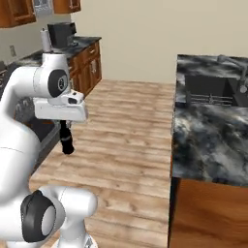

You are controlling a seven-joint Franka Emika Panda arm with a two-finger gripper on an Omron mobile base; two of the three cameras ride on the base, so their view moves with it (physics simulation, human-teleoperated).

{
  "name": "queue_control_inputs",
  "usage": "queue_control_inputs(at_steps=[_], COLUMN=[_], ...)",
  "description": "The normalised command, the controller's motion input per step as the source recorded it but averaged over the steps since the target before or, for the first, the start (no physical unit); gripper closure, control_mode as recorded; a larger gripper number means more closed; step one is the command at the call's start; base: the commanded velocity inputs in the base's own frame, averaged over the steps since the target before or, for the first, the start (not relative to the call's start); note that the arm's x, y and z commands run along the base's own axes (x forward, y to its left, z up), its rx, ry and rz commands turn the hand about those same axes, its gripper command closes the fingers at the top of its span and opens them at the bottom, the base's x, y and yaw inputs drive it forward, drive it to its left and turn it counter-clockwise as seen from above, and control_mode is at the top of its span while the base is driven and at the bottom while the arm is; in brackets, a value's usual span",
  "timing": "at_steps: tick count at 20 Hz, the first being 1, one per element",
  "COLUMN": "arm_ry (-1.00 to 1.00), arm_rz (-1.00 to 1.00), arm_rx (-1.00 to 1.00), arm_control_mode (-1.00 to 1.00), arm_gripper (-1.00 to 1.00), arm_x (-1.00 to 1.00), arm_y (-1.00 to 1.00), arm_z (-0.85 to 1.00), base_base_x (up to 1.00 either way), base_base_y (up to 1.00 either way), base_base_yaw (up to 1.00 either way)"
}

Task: Move the drinks to the dining counter.

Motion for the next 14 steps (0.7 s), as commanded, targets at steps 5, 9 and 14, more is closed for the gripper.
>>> queue_control_inputs(at_steps=[5,9,14], arm_ry=[0.0,0.0,0.0], arm_rz=[0.0,0.0,0.0], arm_rx=[0.0,0.0,0.0], arm_control_mode=[1.0,1.0,1.0], arm_gripper=[1.0,1.0,1.0], arm_x=[0.0,0.0,0.0], arm_y=[0.0,0.0,0.0], arm_z=[0.0,0.0,0.0], base_base_x=[-0.17,0.0,0.31], base_base_y=[-0.02,-0.59,-0.86], base_base_yaw=[-0.84,-0.46,-0.04])
